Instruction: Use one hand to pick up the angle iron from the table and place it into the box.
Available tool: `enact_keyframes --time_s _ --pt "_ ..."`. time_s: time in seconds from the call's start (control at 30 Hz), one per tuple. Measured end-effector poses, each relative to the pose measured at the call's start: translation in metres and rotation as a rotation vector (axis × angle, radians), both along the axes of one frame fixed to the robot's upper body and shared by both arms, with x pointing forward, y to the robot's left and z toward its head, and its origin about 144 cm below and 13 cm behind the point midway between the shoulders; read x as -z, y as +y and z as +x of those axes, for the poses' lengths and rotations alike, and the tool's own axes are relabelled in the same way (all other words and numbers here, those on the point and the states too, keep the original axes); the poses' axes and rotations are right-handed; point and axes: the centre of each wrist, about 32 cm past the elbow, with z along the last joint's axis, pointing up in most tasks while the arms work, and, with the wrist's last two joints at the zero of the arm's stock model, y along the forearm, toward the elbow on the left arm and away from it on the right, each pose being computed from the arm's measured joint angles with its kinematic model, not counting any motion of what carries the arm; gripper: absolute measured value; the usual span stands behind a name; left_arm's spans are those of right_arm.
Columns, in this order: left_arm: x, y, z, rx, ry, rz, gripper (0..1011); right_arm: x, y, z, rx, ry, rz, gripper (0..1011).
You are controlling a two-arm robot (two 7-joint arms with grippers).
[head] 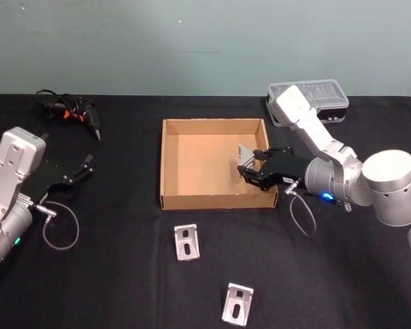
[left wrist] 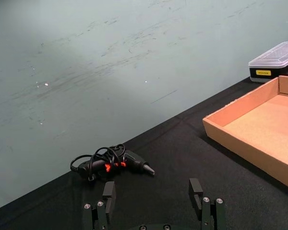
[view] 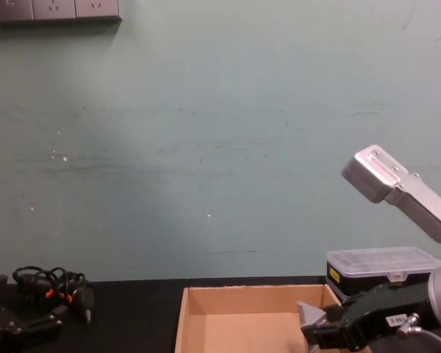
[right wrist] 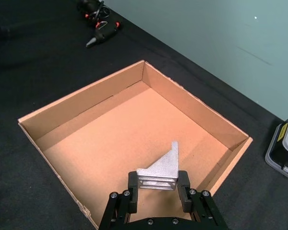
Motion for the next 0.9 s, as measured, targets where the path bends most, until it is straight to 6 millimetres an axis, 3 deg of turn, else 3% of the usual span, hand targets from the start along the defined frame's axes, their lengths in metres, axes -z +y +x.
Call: enact_keyframes --time_s 0.4,0.5,0.57,0.9 --pt "0.0 0.0 0.0 0.0 0.0 0.0 1000 0.0042 0.0007 0.0026 -0.004 0.01 -0.007 518" --pt "0.0 0.0 0.0 0.0 0.0 0.0 1000 0.0047 0.0001 0.0027 -0.005 0.002 -0.002 593" --pt "0.0 0.0 0.0 0.0 0.0 0.0 1000 0.0052 -0.0006 0.0024 -0.005 -0.003 0.001 697" --pt "0.0 0.0 0.0 0.0 0.0 0.0 1000 0.0011 -0.0065 -0.004 -0.002 -0.035 0.019 944"
